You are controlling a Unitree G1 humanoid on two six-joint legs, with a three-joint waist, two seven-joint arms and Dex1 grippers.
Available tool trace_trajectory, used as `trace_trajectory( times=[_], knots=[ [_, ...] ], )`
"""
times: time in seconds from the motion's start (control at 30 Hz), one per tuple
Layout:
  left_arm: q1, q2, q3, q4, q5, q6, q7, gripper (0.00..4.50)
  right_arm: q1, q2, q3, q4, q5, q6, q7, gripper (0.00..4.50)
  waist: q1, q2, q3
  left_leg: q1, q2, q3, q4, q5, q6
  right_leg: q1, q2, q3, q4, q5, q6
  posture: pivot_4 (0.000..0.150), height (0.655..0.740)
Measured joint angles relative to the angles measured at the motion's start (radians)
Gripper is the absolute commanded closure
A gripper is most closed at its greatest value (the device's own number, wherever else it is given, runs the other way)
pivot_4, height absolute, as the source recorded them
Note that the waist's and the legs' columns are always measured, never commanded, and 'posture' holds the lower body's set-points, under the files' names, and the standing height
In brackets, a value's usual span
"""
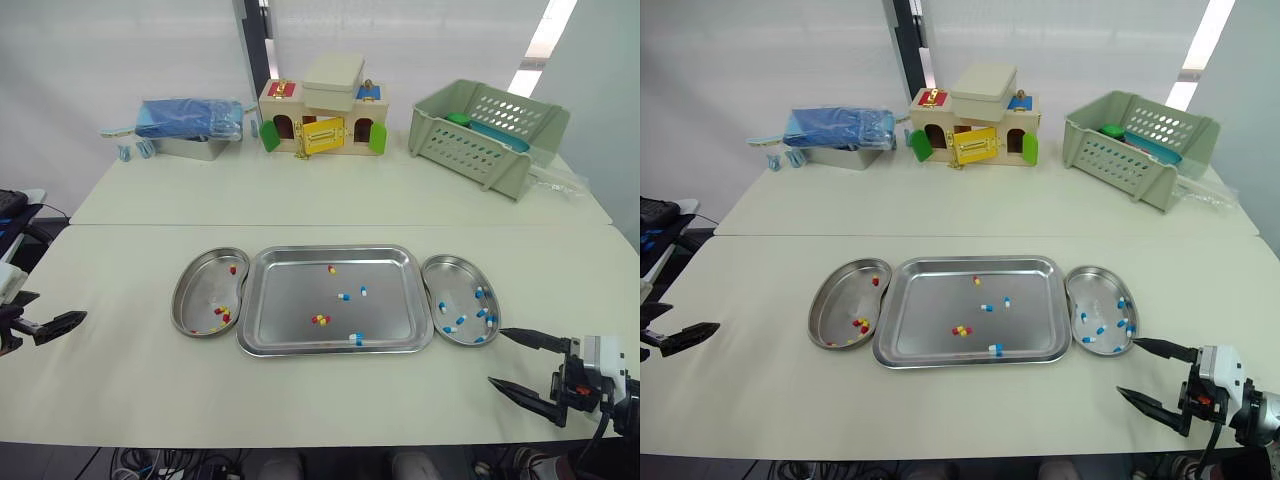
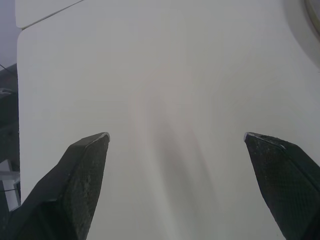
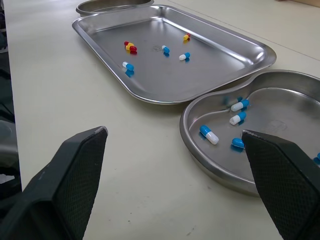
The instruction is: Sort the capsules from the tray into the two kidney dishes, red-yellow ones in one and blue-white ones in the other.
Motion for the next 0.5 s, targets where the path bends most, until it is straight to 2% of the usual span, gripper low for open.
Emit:
trace_trajectory(
  times=[0.27, 0.5],
  knots=[
    [0.006, -0.028, 0.0, -0.048, -0.013, -0.044, -0.037, 0.03, 0.028, 0.002, 0.001, -0.052, 0.01, 0.019, 0.003, 0.0, 0.001, 0.0, 0.0, 0.0, 0.0, 0.0, 0.0, 0.0, 0.0, 0.0, 0.0, 0.0, 0.0, 0.0, 0.0, 0.15, 0.74],
    [-0.002, -0.096, -0.084, -0.306, -0.078, -0.024, -0.108, 0.03, 0.082, 0.073, 0.065, -0.271, 0.035, 0.071, -0.066, 0.0, 0.002, 0.0, 0.0, -0.001, 0.0, 0.0, 0.0, 0.0, 0.0, 0.0, 0.0, 0.0, 0.0, 0.0, 0.0, 0.15, 0.74]
  ],
)
